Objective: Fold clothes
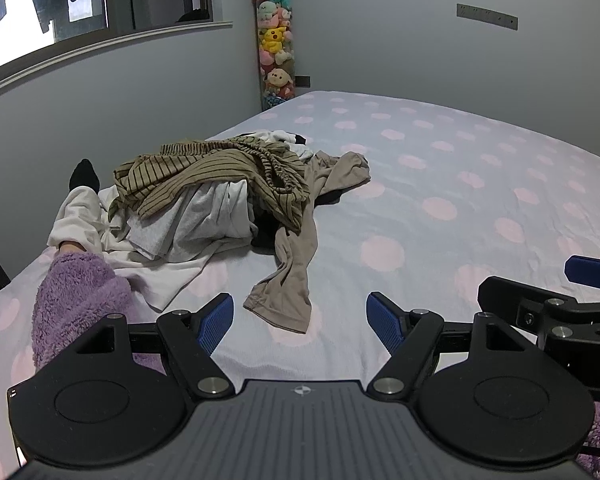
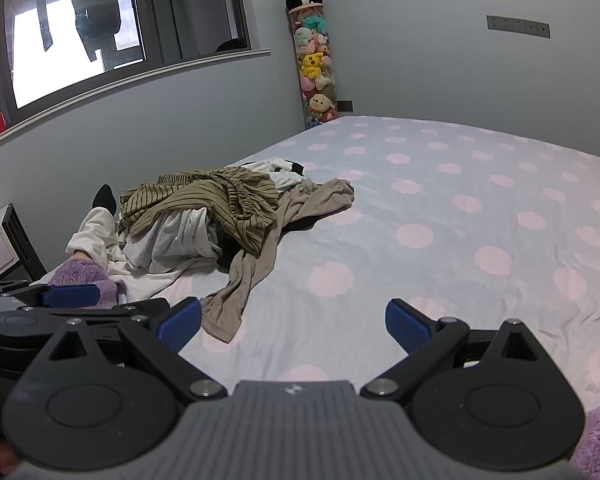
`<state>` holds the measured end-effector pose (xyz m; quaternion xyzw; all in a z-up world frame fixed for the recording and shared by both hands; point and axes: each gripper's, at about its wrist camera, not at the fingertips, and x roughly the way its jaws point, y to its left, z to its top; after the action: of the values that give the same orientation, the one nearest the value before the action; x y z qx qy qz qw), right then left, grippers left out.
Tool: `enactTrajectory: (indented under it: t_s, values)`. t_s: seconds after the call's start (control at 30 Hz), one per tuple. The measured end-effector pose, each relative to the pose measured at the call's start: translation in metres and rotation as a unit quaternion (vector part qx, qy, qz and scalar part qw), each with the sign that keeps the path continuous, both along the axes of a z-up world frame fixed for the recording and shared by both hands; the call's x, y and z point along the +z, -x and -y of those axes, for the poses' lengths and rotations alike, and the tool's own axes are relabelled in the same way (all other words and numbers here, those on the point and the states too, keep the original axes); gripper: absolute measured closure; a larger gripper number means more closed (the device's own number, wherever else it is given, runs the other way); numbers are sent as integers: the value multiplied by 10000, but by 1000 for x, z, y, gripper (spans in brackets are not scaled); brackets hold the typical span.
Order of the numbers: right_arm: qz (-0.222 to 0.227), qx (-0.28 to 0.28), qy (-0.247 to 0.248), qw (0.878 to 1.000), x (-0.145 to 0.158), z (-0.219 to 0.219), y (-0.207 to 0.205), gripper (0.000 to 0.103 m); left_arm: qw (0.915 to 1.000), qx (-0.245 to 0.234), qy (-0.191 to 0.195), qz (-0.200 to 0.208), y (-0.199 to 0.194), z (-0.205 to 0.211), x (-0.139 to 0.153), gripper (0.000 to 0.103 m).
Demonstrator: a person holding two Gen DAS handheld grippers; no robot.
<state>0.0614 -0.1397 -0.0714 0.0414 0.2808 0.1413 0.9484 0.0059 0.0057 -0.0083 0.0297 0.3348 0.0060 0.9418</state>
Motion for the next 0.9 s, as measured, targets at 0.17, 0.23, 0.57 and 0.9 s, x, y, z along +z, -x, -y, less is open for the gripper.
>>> enactTrajectory:
  t_s: [0.17, 0.23, 0.57, 0.9]
  values:
    - [-54, 9, -15, 10000, -3, -1, -2, 4, 10000, 16, 25, -36, -1, -1, -1, 31]
    - [-70, 8, -15, 10000, -3, -2, -1, 4, 10000, 15, 33, -52, -2, -2, -2, 31]
    - [-120, 11, -9, 9999, -5, -2, -5, 4, 9999, 30, 57, -116, -6, -3, -5, 31]
    - [-285, 82, 39, 9996, -9, -9, -23, 4, 9996, 129, 129, -228, -19, -12, -10, 31]
